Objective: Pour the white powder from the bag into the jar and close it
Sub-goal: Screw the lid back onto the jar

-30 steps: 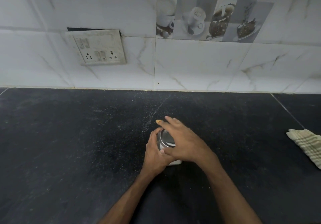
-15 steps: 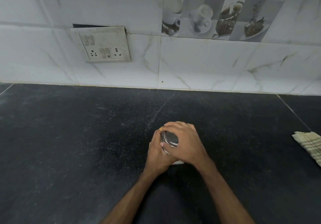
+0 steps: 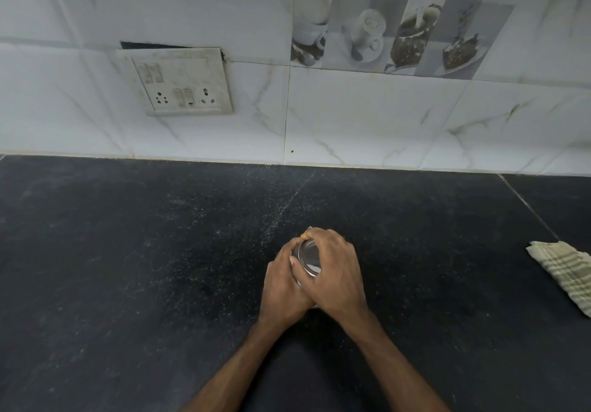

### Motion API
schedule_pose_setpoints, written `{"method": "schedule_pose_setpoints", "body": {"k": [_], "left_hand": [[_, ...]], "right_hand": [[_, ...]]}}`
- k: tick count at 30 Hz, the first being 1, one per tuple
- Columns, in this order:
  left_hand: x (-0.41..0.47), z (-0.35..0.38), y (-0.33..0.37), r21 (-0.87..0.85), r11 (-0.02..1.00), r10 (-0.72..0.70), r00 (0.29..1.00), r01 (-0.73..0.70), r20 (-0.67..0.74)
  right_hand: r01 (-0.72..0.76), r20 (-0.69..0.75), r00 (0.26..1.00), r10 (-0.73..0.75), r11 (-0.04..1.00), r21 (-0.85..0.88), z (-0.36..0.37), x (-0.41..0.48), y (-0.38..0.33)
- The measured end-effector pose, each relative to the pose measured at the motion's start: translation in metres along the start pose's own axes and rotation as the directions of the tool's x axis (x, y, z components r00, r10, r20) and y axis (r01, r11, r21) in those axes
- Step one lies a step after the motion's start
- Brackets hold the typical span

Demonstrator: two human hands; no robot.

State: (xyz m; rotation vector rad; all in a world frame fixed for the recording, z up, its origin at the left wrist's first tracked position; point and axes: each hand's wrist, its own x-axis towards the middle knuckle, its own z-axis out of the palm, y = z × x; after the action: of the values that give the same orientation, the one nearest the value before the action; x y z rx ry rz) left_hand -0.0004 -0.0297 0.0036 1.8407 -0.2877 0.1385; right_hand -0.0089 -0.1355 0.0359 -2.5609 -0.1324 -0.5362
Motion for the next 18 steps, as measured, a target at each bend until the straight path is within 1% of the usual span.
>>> {"method": "schedule_pose_setpoints", "body": {"k": [5,10,13,15,18], "left_hand": [[0.002,0.001,0.0,-0.023,0.999,0.033,0.998,-0.034,-0.056],[0.001,0.002,-0.009,-0.07,0.997,0.031,0.998,-0.035,-0.053],[0.001,0.002,-0.008,-0.082,0.996,0.027,1.0,-0.028,-0.015],[0.0,0.0,-0.005,-0.073,0.996,0.048,0.999,-0.048,0.005],[0.0,-0.004,-0.004,0.003,1.0,0.03,0.995,-0.03,0.097]], "right_hand": [[-0.02,-0.053,0.998,0.02,1.0,0.0,0.006,-0.003,-0.002],[-0.081,-0.115,0.99,0.085,0.996,0.039,0.014,-0.006,0.001],[-0.085,-0.127,0.988,0.09,0.996,0.039,0.013,-0.007,0.0],[-0.085,-0.129,0.988,0.088,0.996,0.03,0.011,-0.007,-0.001],[-0.109,-0.05,0.993,0.111,0.993,0.048,0.003,-0.007,-0.004]]}}
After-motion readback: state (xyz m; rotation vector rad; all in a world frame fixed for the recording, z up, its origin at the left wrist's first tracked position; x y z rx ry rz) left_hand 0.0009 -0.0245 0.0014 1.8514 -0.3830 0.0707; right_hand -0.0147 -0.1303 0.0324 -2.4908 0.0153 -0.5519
